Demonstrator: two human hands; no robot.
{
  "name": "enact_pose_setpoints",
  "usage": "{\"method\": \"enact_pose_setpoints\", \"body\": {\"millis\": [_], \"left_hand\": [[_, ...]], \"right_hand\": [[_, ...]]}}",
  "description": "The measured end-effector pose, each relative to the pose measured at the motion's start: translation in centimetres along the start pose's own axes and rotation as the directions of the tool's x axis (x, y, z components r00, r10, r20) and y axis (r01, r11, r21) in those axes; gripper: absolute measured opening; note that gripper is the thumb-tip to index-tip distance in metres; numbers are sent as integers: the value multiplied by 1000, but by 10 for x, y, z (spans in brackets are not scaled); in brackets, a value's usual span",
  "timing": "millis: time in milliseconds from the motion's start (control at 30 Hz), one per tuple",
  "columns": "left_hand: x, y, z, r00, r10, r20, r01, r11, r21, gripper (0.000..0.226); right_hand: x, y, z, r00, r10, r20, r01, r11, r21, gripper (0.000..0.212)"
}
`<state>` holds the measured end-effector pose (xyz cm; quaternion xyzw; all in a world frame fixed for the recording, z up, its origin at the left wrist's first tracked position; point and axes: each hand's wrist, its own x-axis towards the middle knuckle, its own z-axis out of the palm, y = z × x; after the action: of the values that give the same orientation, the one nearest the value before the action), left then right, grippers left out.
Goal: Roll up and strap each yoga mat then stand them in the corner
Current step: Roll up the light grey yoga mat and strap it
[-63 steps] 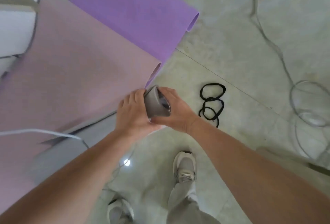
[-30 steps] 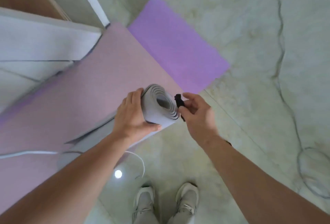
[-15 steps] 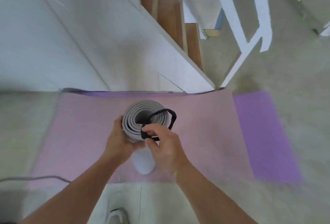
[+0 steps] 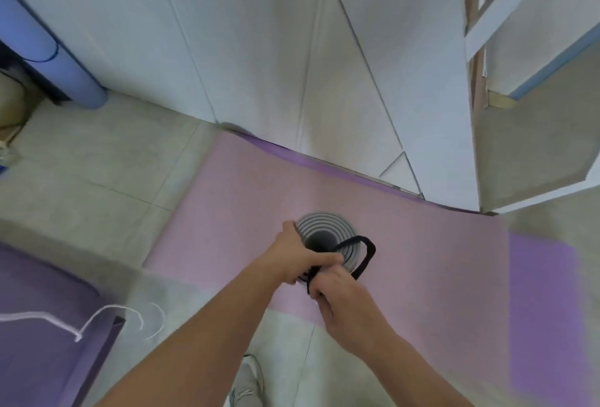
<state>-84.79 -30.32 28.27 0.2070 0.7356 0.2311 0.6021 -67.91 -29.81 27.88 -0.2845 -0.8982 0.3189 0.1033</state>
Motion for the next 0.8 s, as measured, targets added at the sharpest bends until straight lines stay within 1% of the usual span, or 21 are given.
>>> {"method": "enact_pose_setpoints", "body": {"millis": [33,67,167,200,267,333,400,433,500,567,600,633,700,733,767,800], "left_hand": [[4,0,5,999,-3,-39,4,1000,24,104],[6,0,12,996,18,-82,-15,999,39,95],[9,-1,39,967,116,-227,-74,980,186,52],[7,0,48,957,144,-253,-84,968,235,44],[5,2,63,945,205,-254,-128,949,289,37],[6,5,77,936,252,-246,-171,936,307,31],[9,8,91,920,290,-263,-195,922,333,30],[11,9,97,916,300,-267,-199,917,347,31],[13,12,106,906,320,-278,-204,904,375,32],[15,15,108,898,331,-289,-206,899,387,31],[17,17,107,898,327,-294,-203,901,384,30],[17,18,107,901,319,-293,-195,903,382,29],[14,18,108,904,314,-291,-190,903,386,31],[13,19,111,902,315,-294,-190,903,386,32],[11,19,114,902,311,-298,-185,905,384,34],[9,18,118,903,305,-302,-179,907,381,35]], "right_hand": [[1,-1,1,1000,-17,13,17,1000,-18,27],[0,0,0,1000,-22,16,22,999,-31,29],[-10,8,-7,1000,-21,-15,20,998,-65,28],[-16,12,-10,1000,-16,-20,15,997,-82,29],[-29,20,-13,999,2,-40,-7,993,-117,33],[-40,28,-14,997,16,-80,-30,983,-182,35],[-52,31,-16,986,38,-163,-78,965,-250,27],[-58,32,-17,975,58,-216,-113,960,-257,19],[-73,30,-21,948,113,-297,-182,959,-216,7],[-89,31,-26,928,210,-308,-272,946,-175,9],[-95,34,-30,911,281,-301,-341,924,-170,13],[-98,38,-32,877,375,-301,-436,884,-170,18],[-97,50,-39,756,595,-272,-648,741,-179,25],[-93,57,-42,696,678,-238,-718,669,-194,25],[-89,65,-45,661,717,-220,-750,626,-213,24],[-85,74,-49,647,733,-211,-761,609,-223,24]]}}
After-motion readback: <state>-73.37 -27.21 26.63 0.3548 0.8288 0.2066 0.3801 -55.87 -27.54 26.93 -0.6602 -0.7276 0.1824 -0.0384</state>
